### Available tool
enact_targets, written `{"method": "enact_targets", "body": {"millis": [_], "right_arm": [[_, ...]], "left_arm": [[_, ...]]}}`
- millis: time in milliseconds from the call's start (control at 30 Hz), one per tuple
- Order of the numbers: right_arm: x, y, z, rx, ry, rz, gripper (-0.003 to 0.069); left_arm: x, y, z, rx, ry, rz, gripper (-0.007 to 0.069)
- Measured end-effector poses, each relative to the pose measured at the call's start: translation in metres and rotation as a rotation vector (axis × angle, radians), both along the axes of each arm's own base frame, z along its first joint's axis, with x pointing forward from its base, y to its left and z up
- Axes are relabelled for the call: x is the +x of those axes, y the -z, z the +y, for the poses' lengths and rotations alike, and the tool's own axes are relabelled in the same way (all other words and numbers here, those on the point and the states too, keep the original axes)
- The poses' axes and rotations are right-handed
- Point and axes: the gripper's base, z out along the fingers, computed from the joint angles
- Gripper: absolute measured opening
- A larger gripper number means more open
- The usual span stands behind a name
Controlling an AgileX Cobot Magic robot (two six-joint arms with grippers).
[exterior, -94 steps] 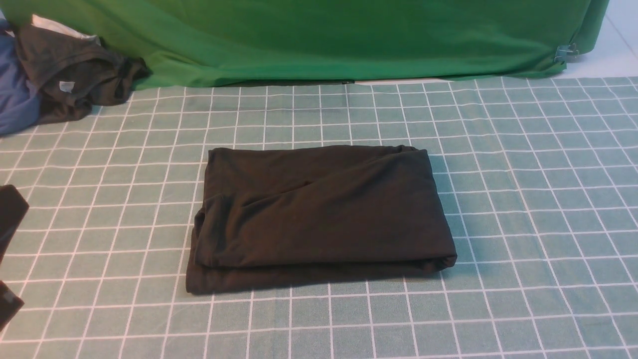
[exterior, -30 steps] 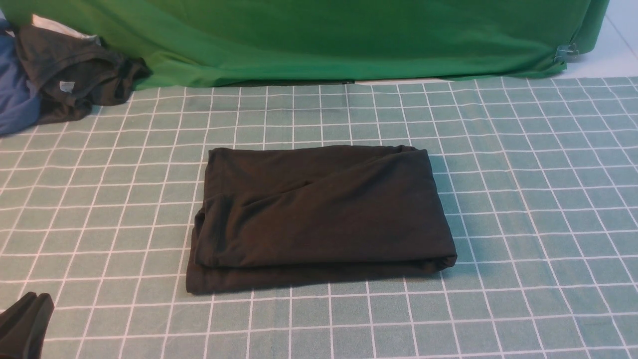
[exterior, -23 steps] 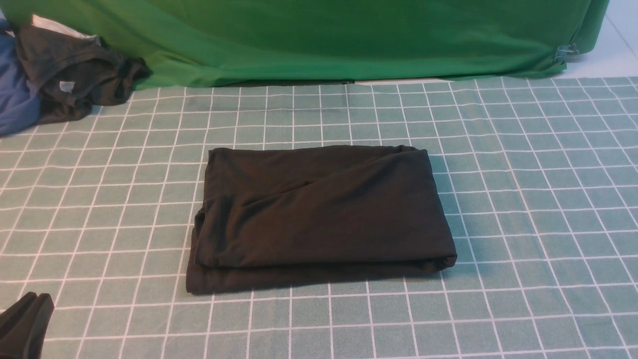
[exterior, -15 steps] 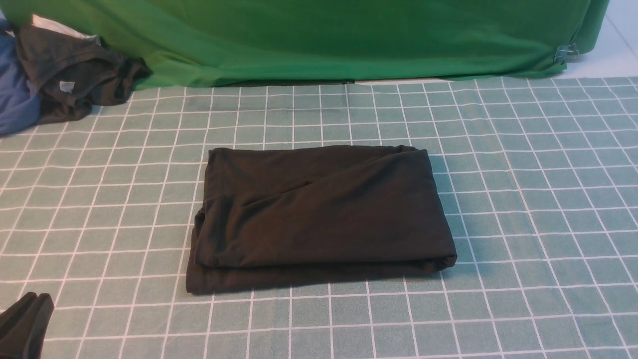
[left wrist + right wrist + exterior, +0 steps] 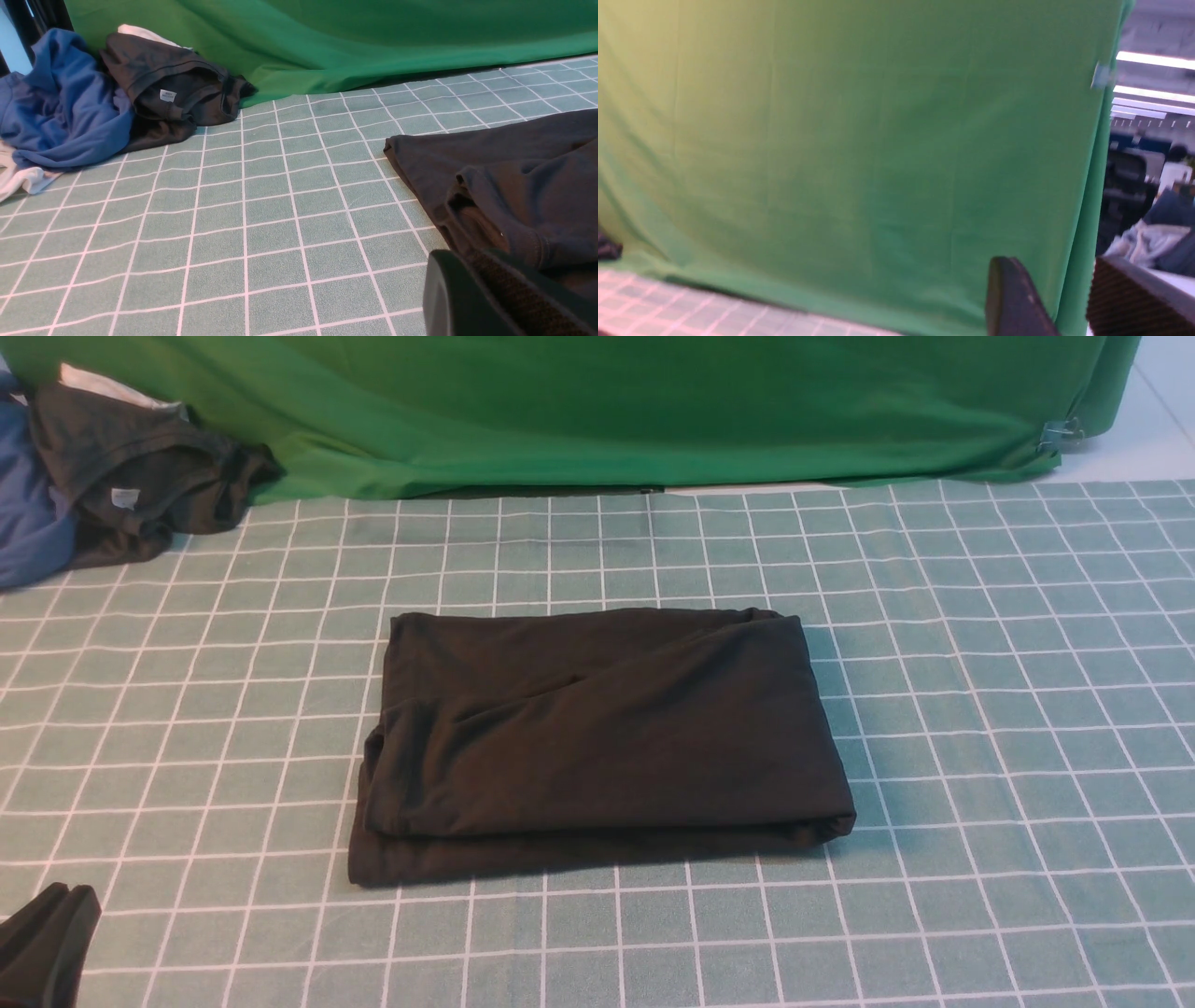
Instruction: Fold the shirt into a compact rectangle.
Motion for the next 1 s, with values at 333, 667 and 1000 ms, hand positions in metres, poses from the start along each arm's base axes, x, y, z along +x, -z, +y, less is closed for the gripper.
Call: {"method": "enact_targets", "body": {"millis": [333, 667, 1000], "right_arm": [[0.007, 0.045, 0.002, -0.034, -0.003, 0.144, 0.0239], [0.0, 0.113, -0.007, -0.026, 0.123, 0.379, 0.0239], [-0.002, 0.116, -0.009, -0.01, 0.165, 0.406, 0.0239]], "left_arm": [[0.0, 0.0, 0.0, 0.0, 0.0, 0.0, 0.0014], [0.0, 0.0, 0.0, 0.003, 0.0, 0.002, 0.0014], [0.0, 0.001, 0.0, 0.005, 0.0, 0.006, 0.0014]]}}
